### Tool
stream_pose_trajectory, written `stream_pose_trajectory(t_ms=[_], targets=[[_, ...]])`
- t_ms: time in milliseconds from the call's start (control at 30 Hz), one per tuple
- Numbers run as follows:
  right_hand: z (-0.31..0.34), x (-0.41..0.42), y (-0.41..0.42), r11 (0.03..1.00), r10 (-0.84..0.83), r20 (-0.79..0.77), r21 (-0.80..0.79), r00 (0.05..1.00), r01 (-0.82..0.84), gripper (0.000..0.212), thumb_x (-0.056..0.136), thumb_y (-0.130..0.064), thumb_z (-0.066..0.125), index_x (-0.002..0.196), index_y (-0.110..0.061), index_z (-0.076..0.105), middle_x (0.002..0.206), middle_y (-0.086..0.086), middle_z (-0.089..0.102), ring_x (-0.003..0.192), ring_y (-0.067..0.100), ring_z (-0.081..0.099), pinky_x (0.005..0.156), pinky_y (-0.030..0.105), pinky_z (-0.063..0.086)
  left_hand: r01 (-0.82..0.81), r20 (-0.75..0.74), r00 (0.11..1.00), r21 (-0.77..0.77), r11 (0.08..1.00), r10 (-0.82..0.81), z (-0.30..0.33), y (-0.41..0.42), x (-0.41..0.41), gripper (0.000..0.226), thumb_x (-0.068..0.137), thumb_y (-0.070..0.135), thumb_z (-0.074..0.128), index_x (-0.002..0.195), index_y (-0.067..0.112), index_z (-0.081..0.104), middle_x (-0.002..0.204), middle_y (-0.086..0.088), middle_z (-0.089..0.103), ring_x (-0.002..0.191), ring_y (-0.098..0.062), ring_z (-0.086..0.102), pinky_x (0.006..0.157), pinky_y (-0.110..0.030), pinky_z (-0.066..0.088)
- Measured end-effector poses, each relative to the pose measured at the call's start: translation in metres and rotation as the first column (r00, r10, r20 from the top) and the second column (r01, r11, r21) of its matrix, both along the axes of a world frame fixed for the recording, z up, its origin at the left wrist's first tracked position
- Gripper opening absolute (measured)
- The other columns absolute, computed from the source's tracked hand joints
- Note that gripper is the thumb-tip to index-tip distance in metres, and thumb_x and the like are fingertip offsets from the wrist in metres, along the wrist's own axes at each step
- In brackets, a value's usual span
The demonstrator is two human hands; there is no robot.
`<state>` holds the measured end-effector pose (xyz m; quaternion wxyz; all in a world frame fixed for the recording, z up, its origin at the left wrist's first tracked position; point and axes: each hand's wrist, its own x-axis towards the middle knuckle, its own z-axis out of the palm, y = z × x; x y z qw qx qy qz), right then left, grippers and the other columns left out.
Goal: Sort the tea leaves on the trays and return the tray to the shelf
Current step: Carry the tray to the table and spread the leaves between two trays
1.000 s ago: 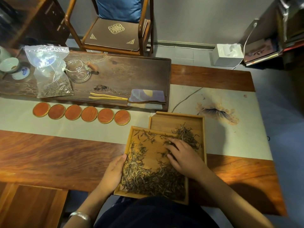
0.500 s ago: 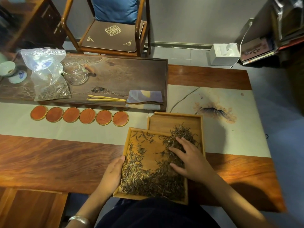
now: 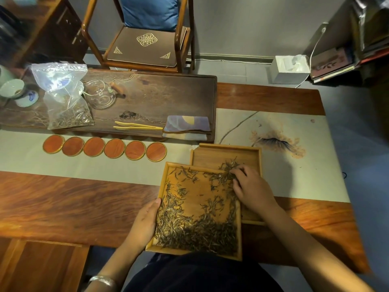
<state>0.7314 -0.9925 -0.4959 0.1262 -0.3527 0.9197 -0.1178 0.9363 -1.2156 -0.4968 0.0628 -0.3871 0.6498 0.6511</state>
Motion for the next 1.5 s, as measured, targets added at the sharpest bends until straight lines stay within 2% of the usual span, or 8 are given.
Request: stream_pose_trajectory(t_ms=[133, 267, 367, 467, 800, 1167, 1400, 1500], targets=[[0.015, 0.023, -0.008, 0.995, 0.039, -0.042, -0.092, 0.998, -0.042, 0.038, 0.091, -0.033, 0.055, 0.123, -0.013, 0.059, 0.125, 0.009, 0.055, 0.116, 0.024, 0.051, 0.093, 0.036, 0.049, 0.002, -0.027, 1.000, -0.020, 1.000, -0.003, 0.005, 0.002, -0.005, 0.036, 0.104, 0.024, 0.034, 0.096, 0.035, 0.068, 0.095, 0.030, 0.071, 0.089, 0.014, 0.063, 0.069, 0.004, 0.039], [0.022, 0.068, -0.029, 0.940, 0.332, 0.085, -0.106, 0.939, -0.323, 0.048, 0.091, -0.050, 0.043, 0.133, -0.027, 0.047, 0.145, 0.005, 0.041, 0.133, 0.022, 0.038, 0.109, 0.040, 0.033, -0.004, -0.047, 0.999, -0.016, 1.000, 0.004, 0.003, 0.004, -0.008, 0.035, 0.103, 0.026, 0.035, 0.097, 0.031, 0.069, 0.096, 0.024, 0.072, 0.088, 0.009, 0.065, 0.069, 0.001, 0.042], [0.019, 0.091, -0.045, 0.852, 0.520, 0.114, -0.127, 0.846, -0.507, 0.048, 0.092, -0.045, 0.048, 0.135, -0.025, 0.043, 0.149, 0.012, 0.035, 0.136, 0.027, 0.034, 0.109, 0.042, 0.026, -0.012, -0.054, 0.998, 0.009, 1.000, 0.012, 0.002, 0.004, -0.009, 0.036, 0.103, 0.024, 0.034, 0.098, 0.025, 0.070, 0.095, 0.014, 0.075, 0.086, 0.001, 0.069, 0.067, -0.004, 0.046], [0.018, 0.099, -0.052, 0.796, 0.602, 0.072, -0.131, 0.795, -0.591, 0.042, 0.094, -0.037, 0.050, 0.130, -0.016, 0.050, 0.145, 0.019, 0.040, 0.132, 0.034, 0.039, 0.108, 0.046, 0.031, -0.013, -0.063, 0.998, 0.020, 1.000, 0.015, 0.004, 0.005, -0.011, 0.038, 0.103, 0.023, 0.034, 0.098, 0.022, 0.071, 0.096, 0.009, 0.076, 0.086, -0.003, 0.070, 0.068, -0.005, 0.047], [0.005, 0.064, -0.030, 0.907, 0.410, 0.053, -0.124, 0.910, -0.402, 0.036, 0.092, -0.024, 0.055, 0.127, -0.015, 0.054, 0.130, 0.009, 0.054, 0.119, 0.021, 0.052, 0.100, 0.035, 0.046, -0.012, -0.062, 0.998, 0.047, 0.999, 0.015, 0.007, 0.004, -0.008, 0.043, 0.103, 0.025, 0.035, 0.088, 0.028, 0.076, 0.093, 0.002, 0.077, 0.083, -0.009, 0.072, 0.066, -0.009, 0.049], [-0.001, 0.021, -0.011, 0.979, 0.201, 0.036, -0.035, 0.979, -0.200, 0.035, 0.091, -0.016, 0.055, 0.126, -0.014, 0.057, 0.121, 0.005, 0.053, 0.110, 0.021, 0.051, 0.083, 0.031, 0.051, 0.008, -0.069, 0.998, -0.009, 1.000, -0.008, 0.009, 0.006, -0.007, 0.037, 0.103, 0.020, 0.034, 0.092, 0.021, 0.070, 0.085, 0.012, 0.076, 0.074, 0.001, 0.070, 0.062, -0.003, 0.045], [0.009, 0.010, -0.005, 0.995, 0.047, 0.064, -0.086, 0.997, -0.042, 0.037, 0.094, -0.024, 0.050, 0.130, -0.016, 0.052, 0.122, 0.003, 0.049, 0.113, 0.018, 0.047, 0.087, 0.028, 0.047, -0.005, -0.057, 0.998, 0.037, 0.999, 0.007, 0.009, 0.004, -0.006, 0.036, 0.102, 0.022, 0.036, 0.095, 0.019, 0.071, 0.089, 0.002, 0.077, 0.079, -0.008, 0.072, 0.065, -0.008, 0.049], [0.025, 0.023, -0.001, 0.979, 0.185, 0.092, -0.103, 0.978, -0.176, 0.048, 0.090, -0.047, 0.048, 0.131, -0.022, 0.050, 0.127, -0.002, 0.047, 0.116, 0.013, 0.045, 0.089, 0.025, 0.047, -0.007, -0.049, 0.999, 0.036, 0.999, 0.009, 0.009, 0.003, -0.007, 0.036, 0.103, 0.021, 0.035, 0.097, 0.016, 0.071, 0.090, 0.002, 0.077, 0.080, -0.008, 0.072, 0.065, -0.008, 0.049]])
